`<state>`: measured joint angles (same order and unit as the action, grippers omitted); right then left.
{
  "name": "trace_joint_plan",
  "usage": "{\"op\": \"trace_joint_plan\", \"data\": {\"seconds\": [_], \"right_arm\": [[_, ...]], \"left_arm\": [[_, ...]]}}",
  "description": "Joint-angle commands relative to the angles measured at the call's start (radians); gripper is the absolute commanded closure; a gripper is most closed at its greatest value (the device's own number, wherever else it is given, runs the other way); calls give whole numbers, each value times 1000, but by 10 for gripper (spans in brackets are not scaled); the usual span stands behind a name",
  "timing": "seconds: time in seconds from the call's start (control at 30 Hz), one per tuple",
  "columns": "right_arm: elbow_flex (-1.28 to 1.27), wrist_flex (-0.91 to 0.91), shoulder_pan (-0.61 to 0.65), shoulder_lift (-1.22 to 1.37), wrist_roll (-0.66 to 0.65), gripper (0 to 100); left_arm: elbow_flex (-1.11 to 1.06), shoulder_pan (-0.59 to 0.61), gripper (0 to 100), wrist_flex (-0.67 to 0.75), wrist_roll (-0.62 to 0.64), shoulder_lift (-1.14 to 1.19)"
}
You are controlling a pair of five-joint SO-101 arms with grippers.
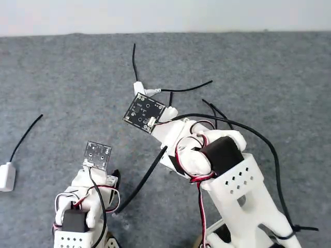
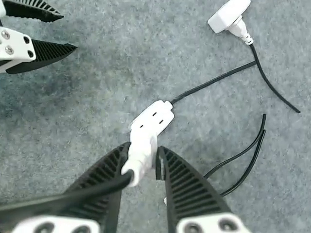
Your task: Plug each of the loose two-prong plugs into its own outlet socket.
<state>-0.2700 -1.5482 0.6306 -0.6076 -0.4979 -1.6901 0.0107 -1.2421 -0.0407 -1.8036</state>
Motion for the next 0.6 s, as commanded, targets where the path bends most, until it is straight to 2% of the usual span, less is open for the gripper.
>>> {"op": "trace_joint_plan", "data": {"seconds": [0.0, 0.47, 0.57], "right_arm": [[-15, 25, -8, 1, -11, 988], [-14, 27, -4, -10, 31, 988], [-14, 27, -4, -8, 31, 988]], "left_arm": [[7, -12, 840, -8, 9, -12], [7, -14, 839, 9, 6, -15], [7, 28, 839, 78, -14, -15]]}}
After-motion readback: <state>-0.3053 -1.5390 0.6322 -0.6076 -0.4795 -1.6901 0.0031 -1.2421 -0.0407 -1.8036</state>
